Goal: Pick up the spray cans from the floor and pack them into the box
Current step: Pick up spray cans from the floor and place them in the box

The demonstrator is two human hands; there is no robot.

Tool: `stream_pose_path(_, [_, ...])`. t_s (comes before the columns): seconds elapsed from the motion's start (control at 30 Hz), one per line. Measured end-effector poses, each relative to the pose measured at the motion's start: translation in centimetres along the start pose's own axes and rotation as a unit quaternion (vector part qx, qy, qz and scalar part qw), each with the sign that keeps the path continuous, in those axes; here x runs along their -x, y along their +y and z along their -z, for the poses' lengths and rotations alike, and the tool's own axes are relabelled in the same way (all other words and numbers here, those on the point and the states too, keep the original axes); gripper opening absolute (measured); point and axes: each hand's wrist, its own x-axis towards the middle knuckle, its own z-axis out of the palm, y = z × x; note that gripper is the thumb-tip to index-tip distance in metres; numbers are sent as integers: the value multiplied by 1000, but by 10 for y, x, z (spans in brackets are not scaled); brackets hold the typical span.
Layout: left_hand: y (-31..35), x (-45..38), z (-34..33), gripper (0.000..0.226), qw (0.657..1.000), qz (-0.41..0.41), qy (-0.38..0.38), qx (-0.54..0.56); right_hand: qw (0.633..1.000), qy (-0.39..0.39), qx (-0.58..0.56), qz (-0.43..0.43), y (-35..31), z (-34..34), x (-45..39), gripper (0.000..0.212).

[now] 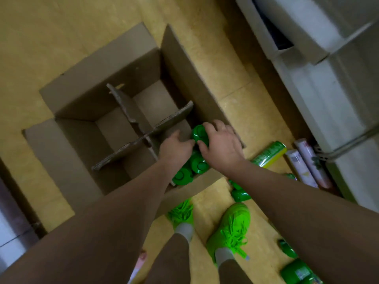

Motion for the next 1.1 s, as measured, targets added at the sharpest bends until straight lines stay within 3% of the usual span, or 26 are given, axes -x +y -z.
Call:
stream_pose_path(0.13, [21,21,-23,66,979,-156,109,-73,992,81,-80,-53,34,-2,38,54])
stream_pose_path(0.3, [32,48,-77,69,929,-287,124,-196,956,140,-152,-209,98,-23,88,57])
stream_pose_path(0.53, [21,70,-179,70,845,-425,86,-313,835,174,-309,-421,176,-83,150,58])
stream_pose_path(0.67, [7,54,-232,69,820,-441,53,-360,745,122,-402,-518,214,-126,155,62])
stream_pose_path(0.8, [-19,21,-278,71,813,-419,27,-403,673,100,-484,-550,238,-173,147,69])
stream_pose_path(0.97, [-41,-20,-332,83,874,-313,-24,-370,603,86,-553,-568,264,-231,122,72])
stream_pose_path(1.1, [-45,-56,-365,91,910,-244,-32,-334,573,77,-574,-580,285,-267,98,73])
